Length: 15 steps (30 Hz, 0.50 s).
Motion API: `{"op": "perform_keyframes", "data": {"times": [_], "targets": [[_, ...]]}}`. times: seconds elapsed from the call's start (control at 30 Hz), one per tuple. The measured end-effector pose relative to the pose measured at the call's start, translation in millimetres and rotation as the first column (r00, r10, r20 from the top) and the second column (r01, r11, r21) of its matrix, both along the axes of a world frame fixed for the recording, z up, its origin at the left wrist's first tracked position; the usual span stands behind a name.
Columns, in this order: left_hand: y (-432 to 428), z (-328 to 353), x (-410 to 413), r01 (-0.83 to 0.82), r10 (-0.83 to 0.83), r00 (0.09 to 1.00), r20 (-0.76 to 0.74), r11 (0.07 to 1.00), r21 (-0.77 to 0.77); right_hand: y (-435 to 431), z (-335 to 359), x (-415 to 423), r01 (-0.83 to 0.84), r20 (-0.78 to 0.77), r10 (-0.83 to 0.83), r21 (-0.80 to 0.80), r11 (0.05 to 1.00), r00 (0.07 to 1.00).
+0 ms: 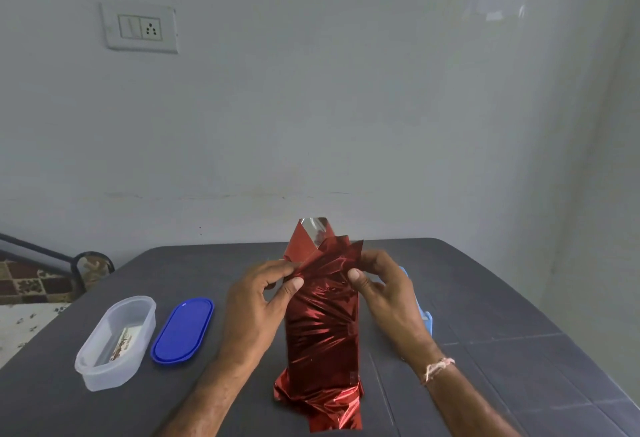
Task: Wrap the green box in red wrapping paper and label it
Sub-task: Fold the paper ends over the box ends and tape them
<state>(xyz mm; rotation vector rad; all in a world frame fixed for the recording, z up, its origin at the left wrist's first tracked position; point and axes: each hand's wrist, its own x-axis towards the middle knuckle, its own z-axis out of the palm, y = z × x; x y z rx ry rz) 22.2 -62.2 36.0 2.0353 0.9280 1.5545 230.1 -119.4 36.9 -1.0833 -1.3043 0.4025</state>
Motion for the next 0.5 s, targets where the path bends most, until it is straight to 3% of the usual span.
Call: {"op": "perform_keyframes", "data": {"times": [0.23, 0.4, 0.5], "targets": [[3.4, 1.6, -2.8, 0.105, -0.106, 0.994, -0.007, 0.991, -0.080, -4.4, -0.3, 5.4, -0.085, -0.014, 0.084, -0.064, 0.994, 0.996], [2.2, 14.7, -2.3, 0.148, -0.143, 0.989, 0.038, 0.966, -0.212, -7.8, 4.6, 13.3, 0.025, -0.095, -0.056, -0.301, 0.953, 0.994], [6.7, 27.5, 0.4, 0.131, -0.135, 0.991, 0.000, 0.961, -0.242, -1.4, 10.8, 16.6, 0.033, -0.072, -0.058, -0.312, 0.949, 0.996]]}}
